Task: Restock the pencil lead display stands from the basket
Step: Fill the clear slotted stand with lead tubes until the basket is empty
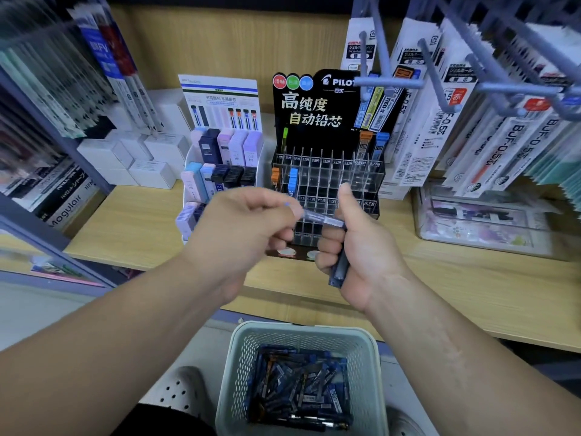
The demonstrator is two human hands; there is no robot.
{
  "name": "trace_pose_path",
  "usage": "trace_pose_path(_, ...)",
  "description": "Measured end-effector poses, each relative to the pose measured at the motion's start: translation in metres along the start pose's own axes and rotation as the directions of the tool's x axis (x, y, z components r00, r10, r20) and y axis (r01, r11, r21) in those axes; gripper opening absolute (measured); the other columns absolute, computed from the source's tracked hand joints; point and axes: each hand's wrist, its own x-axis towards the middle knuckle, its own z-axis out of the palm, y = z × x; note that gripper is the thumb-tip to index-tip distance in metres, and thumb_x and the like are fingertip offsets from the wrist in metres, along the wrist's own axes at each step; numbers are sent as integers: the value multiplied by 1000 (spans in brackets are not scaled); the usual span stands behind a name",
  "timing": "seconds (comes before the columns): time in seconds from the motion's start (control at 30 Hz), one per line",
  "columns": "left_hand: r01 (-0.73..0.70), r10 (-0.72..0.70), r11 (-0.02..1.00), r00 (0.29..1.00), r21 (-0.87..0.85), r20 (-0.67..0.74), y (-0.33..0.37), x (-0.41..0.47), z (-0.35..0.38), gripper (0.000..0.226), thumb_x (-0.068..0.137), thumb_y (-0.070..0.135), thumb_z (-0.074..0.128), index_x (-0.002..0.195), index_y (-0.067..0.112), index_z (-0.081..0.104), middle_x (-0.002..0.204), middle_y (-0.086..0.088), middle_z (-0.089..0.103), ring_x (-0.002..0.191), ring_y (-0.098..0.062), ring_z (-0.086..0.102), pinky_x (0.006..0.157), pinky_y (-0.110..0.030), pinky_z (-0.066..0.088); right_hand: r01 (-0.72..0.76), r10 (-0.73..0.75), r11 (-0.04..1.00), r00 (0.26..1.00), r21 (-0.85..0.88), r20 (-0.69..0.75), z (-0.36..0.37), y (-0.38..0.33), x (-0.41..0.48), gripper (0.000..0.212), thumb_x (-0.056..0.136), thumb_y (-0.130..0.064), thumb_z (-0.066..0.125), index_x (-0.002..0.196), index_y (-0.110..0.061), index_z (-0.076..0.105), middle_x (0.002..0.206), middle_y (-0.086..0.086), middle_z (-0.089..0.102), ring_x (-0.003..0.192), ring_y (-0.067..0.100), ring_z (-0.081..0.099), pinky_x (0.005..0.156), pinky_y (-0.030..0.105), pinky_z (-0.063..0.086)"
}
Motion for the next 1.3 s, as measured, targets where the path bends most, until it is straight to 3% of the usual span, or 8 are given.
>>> trace_pose_path(0.1,-37,33,997,997,-63,-70,6,11,-14,4,87,12,73,84,12,75,67,2,67,62,-12,60,64,-27,52,-70,74,996,995,-50,72,-1,5,0,39,88,-55,68,79,-26,45,57,-8,28,47,8,26,40,20,26)
trace_pose_path(0.2,-136,152,981,982,141,-114,11,19,-30,6,90,10,71,87,15,75,69,3,71,62,-10,63,58,-20,49,-92,95,994,994,-65,58,-4,6,1,42,89,-55,67,75,-25,41,59,-6,29,47,9,26,41,20,26)
trace_pose_path(0.3,-223,282,848,958,480,-53,7,26,-40,7,86,14,77,89,20,77,69,0,73,59,-12,62,48,-11,42,-93,95,994,995,-63,29,-10,4,1,42,91,-56,65,73,-24,43,59,-6,33,48,9,28,42,21,27)
trace_pose_path(0.43,-359,377,636,917,683,131,-8,34,-38,11,81,14,82,90,19,78,70,13,68,68,-1,64,60,-11,49,-92,92,994,996,-54,8,-18,2,1,43,91,-56,64,70,-24,45,59,-5,33,49,10,28,44,22,26)
trace_pose_path(0.57,-469,445,545,864,695,234,-16,44,-30,9,79,10,82,87,12,78,70,12,67,79,-4,65,68,-12,50,-88,89,995,996,-56,8,-23,1,2,43,91,-57,64,71,-24,45,58,-5,34,48,10,28,42,22,28)
trace_pose_path(0.8,-530,467,499,831,685,303,-33,62,-25,11,78,8,83,80,13,73,68,13,64,70,-8,64,64,-5,45,-96,96,993,995,-62,5,-28,-1,3,44,91,-57,63,69,-24,44,57,-6,35,47,10,28,41,22,29)
trace_pose_path(0.97,-622,487,300,752,723,445,-42,68,-19,14,73,7,85,72,11,71,68,7,57,60,-13,55,63,-32,53,-97,97,994,995,-53,-1,-31,-2,5,45,92,-58,62,69,-23,44,56,-5,35,47,11,28,41,22,28)
trace_pose_path(1.3,-549,494,187,769,815,405,-44,71,-11,25,74,20,83,70,18,59,70,6,55,65,-22,57,60,-39,52,-77,57,934,996,350,67,-30,-7,9,53,99,-61,43,64,-22,41,58,-4,31,46,12,27,42,23,31)
